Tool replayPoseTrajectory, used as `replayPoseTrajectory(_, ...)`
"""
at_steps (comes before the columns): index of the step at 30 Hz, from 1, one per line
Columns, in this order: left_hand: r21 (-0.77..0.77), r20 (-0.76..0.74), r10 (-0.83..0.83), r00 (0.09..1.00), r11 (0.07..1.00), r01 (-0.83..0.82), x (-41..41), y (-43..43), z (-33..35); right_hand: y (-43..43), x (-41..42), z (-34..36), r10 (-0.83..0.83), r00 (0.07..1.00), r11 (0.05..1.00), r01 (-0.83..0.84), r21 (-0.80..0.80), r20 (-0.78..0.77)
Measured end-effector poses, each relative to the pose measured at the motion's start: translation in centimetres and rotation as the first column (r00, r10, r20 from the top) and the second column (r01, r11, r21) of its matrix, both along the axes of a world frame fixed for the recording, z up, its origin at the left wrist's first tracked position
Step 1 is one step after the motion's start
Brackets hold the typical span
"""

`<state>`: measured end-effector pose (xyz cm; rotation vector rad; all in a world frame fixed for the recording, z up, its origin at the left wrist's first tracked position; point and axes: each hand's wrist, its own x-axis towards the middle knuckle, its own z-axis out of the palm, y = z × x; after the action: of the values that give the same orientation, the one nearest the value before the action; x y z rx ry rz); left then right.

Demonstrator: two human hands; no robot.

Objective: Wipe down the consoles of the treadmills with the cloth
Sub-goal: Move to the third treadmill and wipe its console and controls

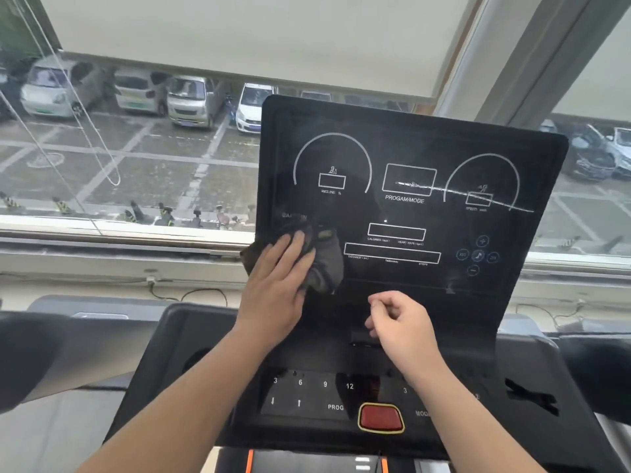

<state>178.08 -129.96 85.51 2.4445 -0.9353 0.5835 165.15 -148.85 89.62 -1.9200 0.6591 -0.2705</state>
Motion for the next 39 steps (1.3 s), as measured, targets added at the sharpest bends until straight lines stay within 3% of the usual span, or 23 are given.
replayPoseTrajectory(6, 0.101, -0.097, 0.092, 0.991, 0.992, -0.082, -5.8, 5.1, -7.3, 1.3, -1.1, -1.6, 0.061, 0.997, 0.998, -0.06, 0.023, -0.052)
replayPoseTrajectory(10, 0.13, -0.224, 0.099, 0.97, 0.989, -0.071, -8.5, 5.5, -8.4, 2.5, -1.9, -3.3, 0.053, 0.996, 0.997, -0.049, 0.057, -0.072)
replayPoseTrajectory(16, 0.28, -0.194, -0.075, 0.978, 0.951, 0.129, -9.7, 5.3, -7.6, 2.2, -4.5, -5.1, -0.003, 0.998, 0.999, 0.005, 0.045, -0.058)
replayPoseTrajectory(21, 0.287, -0.236, 0.316, 0.919, 0.926, -0.245, -10.5, 2.8, -7.2, -0.8, -7.4, -5.6, -0.132, 0.991, 0.985, 0.128, -0.114, -0.028)
replayPoseTrajectory(23, 0.271, -0.231, 0.318, 0.92, 0.929, -0.253, -12.7, 0.8, -7.6, -2.2, -8.5, -5.6, -0.158, 0.987, 0.977, 0.152, -0.148, -0.03)
replayPoseTrajectory(26, 0.276, -0.17, 0.108, 0.98, 0.959, -0.058, -13.6, -0.3, -7.7, -4.6, -9.8, -5.7, -0.156, 0.988, 0.975, 0.153, -0.161, -0.011)
replayPoseTrajectory(27, 0.29, -0.167, 0.11, 0.98, 0.955, -0.058, -13.1, -0.3, -7.5, -5.4, -10.1, -5.7, -0.145, 0.989, 0.975, 0.14, -0.174, -0.016)
replayPoseTrajectory(31, 0.287, -0.293, 0.45, 0.844, 0.883, -0.371, -12.9, -1.9, -6.2, -8.6, -11.5, -5.8, -0.121, 0.993, 0.965, 0.12, -0.233, 0.01)
replayPoseTrajectory(33, 0.34, -0.291, 0.419, 0.86, 0.886, -0.316, -14.5, -3.8, -6.0, -10.3, -12.2, -5.9, -0.131, 0.991, 0.955, 0.122, -0.27, -0.015)
replayPoseTrajectory(36, 0.398, -0.262, 0.231, 0.937, 0.91, -0.114, -16.0, -5.1, -5.9, -13.2, -12.8, -6.1, -0.175, 0.973, 0.954, 0.131, -0.269, -0.147)
replayPoseTrajectory(39, 0.458, -0.296, 0.28, 0.913, 0.881, -0.122, -14.7, -5.4, -4.8, -15.3, -13.4, -6.3, -0.16, 0.965, 0.978, 0.126, -0.166, -0.21)
